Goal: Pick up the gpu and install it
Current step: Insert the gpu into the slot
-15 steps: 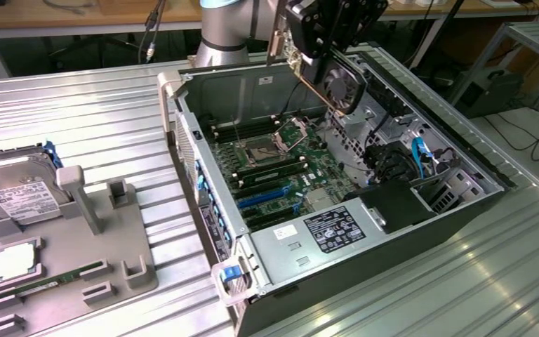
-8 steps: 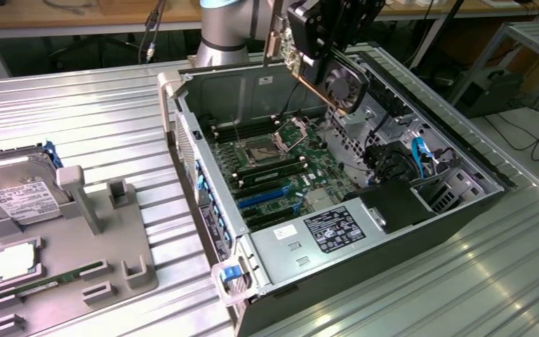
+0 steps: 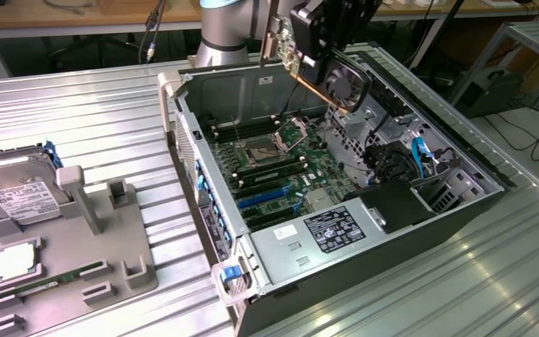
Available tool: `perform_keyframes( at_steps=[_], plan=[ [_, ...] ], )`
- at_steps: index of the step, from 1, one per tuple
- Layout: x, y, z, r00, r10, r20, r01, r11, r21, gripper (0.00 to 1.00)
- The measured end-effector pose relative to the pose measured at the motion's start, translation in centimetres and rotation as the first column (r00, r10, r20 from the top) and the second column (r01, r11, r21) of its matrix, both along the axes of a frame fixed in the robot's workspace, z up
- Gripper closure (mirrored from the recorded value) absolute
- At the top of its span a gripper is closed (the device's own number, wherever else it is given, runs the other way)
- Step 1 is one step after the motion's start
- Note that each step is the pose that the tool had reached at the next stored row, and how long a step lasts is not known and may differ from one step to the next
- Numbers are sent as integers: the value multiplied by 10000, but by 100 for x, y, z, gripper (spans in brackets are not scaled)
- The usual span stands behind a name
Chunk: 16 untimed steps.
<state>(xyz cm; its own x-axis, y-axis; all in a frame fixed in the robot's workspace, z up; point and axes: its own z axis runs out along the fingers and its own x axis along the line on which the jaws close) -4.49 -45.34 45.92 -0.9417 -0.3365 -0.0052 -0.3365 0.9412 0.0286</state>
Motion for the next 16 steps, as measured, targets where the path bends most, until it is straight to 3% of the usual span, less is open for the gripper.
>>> perform_keyframes(
  at_steps=[6, 16],
  plan=[
    [0, 0, 0, 9982, 604, 0, -604, 9982, 0, 71],
    [0, 0, 0, 9844, 1760, 0, -1760, 9844, 0, 71]
  ],
)
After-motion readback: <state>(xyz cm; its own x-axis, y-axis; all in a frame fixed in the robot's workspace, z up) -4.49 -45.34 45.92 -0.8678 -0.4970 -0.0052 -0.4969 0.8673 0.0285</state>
